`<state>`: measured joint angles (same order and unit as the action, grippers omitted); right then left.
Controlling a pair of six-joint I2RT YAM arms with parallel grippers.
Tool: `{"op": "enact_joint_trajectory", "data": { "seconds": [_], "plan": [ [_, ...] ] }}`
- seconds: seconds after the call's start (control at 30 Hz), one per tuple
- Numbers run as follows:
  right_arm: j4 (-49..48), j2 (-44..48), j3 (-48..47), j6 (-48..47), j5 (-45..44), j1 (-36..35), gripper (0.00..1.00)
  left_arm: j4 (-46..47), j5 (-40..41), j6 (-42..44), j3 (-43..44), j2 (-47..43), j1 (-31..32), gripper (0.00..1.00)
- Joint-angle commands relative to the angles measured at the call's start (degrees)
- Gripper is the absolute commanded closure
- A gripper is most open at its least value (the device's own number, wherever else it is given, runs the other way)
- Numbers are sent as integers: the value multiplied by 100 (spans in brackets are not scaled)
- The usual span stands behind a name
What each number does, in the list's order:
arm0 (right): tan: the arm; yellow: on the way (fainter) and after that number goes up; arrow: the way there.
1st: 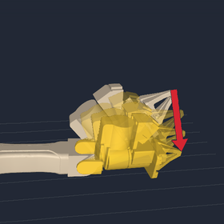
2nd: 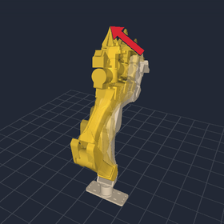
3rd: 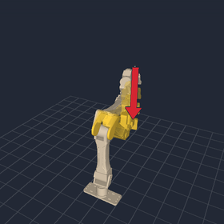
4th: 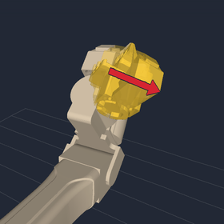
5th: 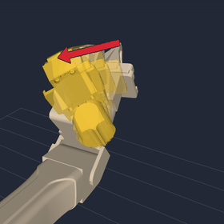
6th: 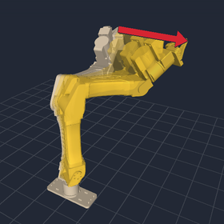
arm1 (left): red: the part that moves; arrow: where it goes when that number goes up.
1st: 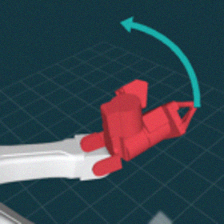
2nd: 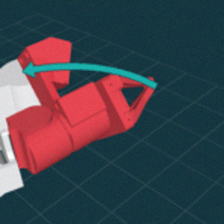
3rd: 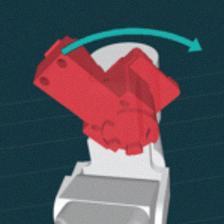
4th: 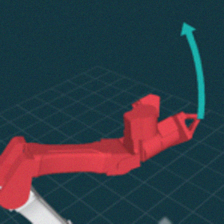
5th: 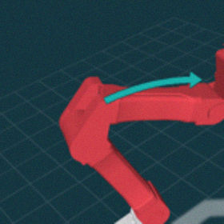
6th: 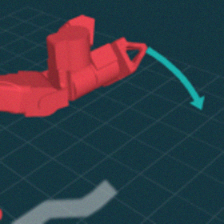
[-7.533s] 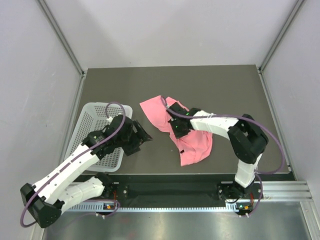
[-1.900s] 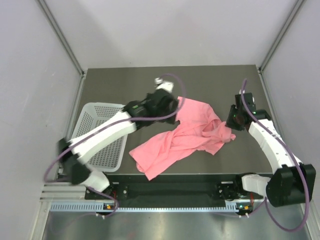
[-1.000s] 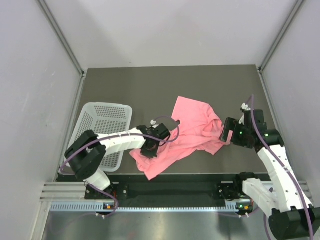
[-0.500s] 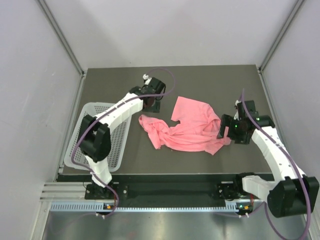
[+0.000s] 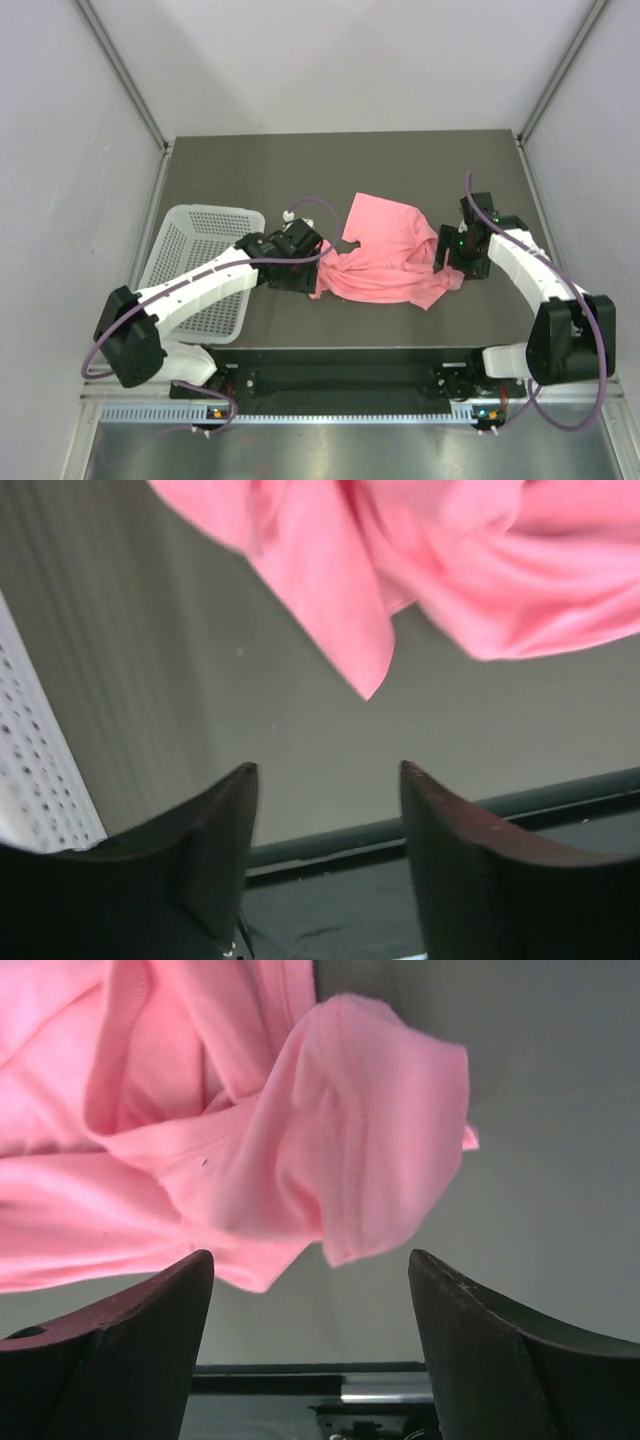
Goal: Fold and stack the t-shirts
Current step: Flatten the tshirt out
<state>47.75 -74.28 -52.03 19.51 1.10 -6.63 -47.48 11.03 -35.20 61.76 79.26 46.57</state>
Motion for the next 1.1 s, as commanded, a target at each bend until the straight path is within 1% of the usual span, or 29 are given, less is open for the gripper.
{"op": "enact_joint_trajectory", "data": {
  "seconds": [0.0,0.03,0.1,0.17,0.2,0.27,0.3,0.37,0.4,0.47,0.5,0.57,0.6,0.63,0.67,0.7,0.77,0.8,0.87,0.9,0.97,1.0,1.07],
  "plan": [
    [-529,-419,0,0,-356,22,27,310,-242,-497,-348,18,-25,34],
    [-582,-534,-35,-8,-435,30,29,301,-233,-418,-288,62,-25,32],
    [-608,-815,-157,0,-812,39,33,240,-215,-339,-165,291,-34,31],
    [-740,-999,-289,-43,-1111,83,43,196,-197,-277,11,449,-34,31],
    [-784,-1079,-499,-61,-1191,109,62,213,-180,-268,47,476,-25,32],
    [-846,-1411,-807,-79,-1262,188,90,257,-180,-277,91,528,-33,33],
    [-855,-1562,-1192,-61,-1288,206,100,266,-189,-303,82,563,-25,34],
    [-811,-2061,-1659,-61,-1279,233,100,275,-250,-338,82,668,-34,36],
    [-759,-2229,-2166,-44,-1297,241,100,318,-294,-347,82,730,-25,37],
    [-653,-2738,-2678,26,-1262,276,100,354,-417,-347,91,906,-16,39],
    [-644,-2889,-3159,44,-1210,303,100,363,-435,-338,143,950,-7,39],
    [-609,-3274,-3619,71,-973,373,100,354,-470,-312,214,1108,-7,38],
    [-609,-3390,-4021,53,-893,382,97,354,-470,-295,292,1135,1,37],
    [-617,-3487,-4199,27,-806,408,91,336,-470,-294,319,1187,10,37],
    [-635,-3653,-4358,1,-657,426,82,328,-479,-286,354,1223,19,35],
    [-565,-3725,-4620,-52,-603,452,66,328,-470,-268,407,1240,10,35],
    [-416,-3787,-4798,-70,-602,505,57,301,-452,-242,442,1302,19,34],
    [-293,-3735,-4773,-87,-603,505,50,284,-461,-216,460,1319,28,33],
    [-231,-3394,-4545,-105,-708,505,45,275,-470,-189,478,1364,45,33],
    [-231,-3217,-4126,-114,-752,505,40,301,-531,-172,460,1390,72,33],
    [-371,-2674,-3580,-114,-831,514,37,406,-619,-101,460,1478,98,33],
    [-432,-2514,-3055,-131,-840,523,35,441,-654,-84,469,1530,107,33],
    [-721,-2093,-2525,-131,-753,619,36,512,-672,-75,486,1697,107,34]
  ]
}}
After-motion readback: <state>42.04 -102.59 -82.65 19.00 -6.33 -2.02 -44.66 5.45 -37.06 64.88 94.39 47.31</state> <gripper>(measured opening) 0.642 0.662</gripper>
